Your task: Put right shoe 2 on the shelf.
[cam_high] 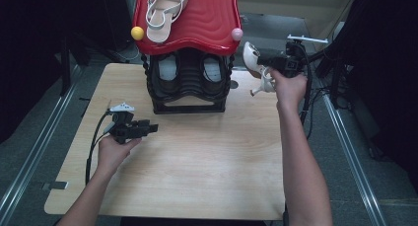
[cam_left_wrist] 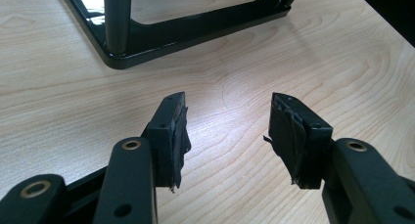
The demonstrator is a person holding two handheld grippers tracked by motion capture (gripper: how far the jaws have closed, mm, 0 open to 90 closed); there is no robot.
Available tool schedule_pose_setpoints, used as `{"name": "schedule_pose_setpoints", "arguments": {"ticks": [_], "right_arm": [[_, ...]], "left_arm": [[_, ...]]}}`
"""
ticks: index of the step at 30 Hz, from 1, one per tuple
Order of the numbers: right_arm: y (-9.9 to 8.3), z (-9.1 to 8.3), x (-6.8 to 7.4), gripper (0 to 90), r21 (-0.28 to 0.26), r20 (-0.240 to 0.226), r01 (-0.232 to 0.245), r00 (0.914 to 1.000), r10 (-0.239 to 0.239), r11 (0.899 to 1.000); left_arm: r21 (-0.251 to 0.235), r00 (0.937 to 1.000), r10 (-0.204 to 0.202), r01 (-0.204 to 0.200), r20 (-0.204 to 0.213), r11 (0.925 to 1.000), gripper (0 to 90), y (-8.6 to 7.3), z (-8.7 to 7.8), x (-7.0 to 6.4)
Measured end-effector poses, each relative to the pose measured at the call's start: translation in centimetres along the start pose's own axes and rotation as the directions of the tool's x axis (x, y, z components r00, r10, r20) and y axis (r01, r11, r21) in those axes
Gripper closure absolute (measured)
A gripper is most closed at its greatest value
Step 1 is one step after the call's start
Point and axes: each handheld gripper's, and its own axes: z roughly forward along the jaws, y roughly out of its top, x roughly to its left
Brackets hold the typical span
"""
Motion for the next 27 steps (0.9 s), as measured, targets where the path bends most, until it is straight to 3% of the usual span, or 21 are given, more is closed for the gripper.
{"name": "schedule_pose_setpoints", "arguments": {"ticks": [6, 8, 12, 14, 27], "right_arm": [[1.3, -0.8, 0.9, 88.4, -0.022, -0.011, 0.000, 0.9999, -0.001, 1.000], [1.6, -1.1, 0.9, 88.5, -0.040, -0.039, -0.023, 0.9990, 0.022, 0.999], [2.6, -1.7, 1.6, 88.4, -0.042, -0.021, -0.002, 0.9998, 0.001, 0.999], [3.0, -2.1, 1.7, 88.5, -0.057, -0.043, -0.017, 0.9990, 0.015, 0.998], [7.4, -3.8, 5.6, 88.5, -0.065, -0.005, 0.052, 0.9986, -0.053, 0.997]], "left_arm": [[-0.003, 1.0000, 0.005, -0.005, -0.002, 1.0000, 49.1, 0.0, 0.1, -0.1], [-0.004, 1.0000, 0.003, -0.003, -0.001, 1.0000, 49.1, 0.0, 0.1, -0.1], [-0.007, 1.0000, 0.001, -0.001, -0.003, 1.0000, 49.1, 0.0, 0.1, -0.1], [-0.004, 1.0000, 0.000, 0.000, -0.003, 1.0000, 49.1, 0.0, 0.1, -0.1], [0.006, 1.0000, 0.005, -0.005, 0.005, 1.0000, 49.1, 0.0, 0.1, -0.2]]}}
